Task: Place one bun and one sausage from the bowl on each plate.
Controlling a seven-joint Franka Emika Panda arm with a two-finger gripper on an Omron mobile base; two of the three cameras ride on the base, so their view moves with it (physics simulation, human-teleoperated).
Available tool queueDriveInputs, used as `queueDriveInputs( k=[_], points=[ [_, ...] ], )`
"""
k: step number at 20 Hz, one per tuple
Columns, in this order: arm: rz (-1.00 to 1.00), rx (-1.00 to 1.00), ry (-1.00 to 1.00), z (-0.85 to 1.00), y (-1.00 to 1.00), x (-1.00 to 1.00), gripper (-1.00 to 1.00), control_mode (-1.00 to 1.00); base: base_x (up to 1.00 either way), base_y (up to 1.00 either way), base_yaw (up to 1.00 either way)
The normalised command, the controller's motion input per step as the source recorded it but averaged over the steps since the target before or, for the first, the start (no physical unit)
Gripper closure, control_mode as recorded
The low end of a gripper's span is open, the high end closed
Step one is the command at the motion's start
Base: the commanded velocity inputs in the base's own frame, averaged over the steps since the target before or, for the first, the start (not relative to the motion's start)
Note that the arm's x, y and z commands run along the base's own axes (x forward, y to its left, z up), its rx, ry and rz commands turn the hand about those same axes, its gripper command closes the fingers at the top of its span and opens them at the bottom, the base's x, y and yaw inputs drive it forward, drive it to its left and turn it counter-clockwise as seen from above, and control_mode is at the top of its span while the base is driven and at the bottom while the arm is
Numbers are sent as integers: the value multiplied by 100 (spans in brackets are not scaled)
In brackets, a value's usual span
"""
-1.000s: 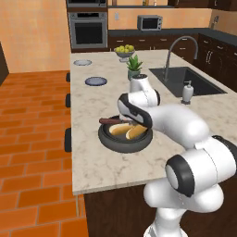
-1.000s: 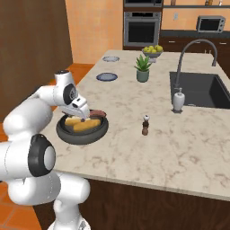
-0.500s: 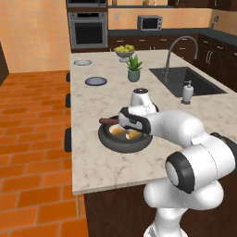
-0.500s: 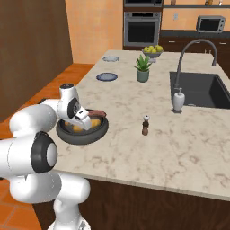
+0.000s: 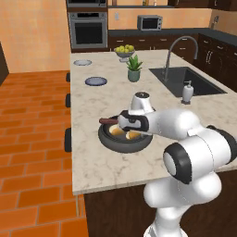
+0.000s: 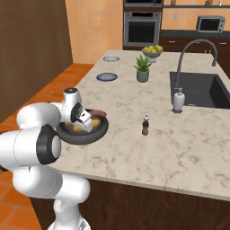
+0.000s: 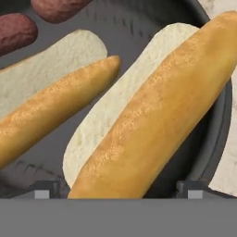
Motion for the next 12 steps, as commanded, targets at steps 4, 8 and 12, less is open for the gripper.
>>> queueDriveInputs(
  k=[4,8,12],
  points=[
    [0,1,-2,-27,1,14,-100,-100,0,0,0],
    [0,0,0,-1,0,0,100,-100,0,0,0],
    [0,0,0,0,0,0,100,-100,0,0,0]
  ],
)
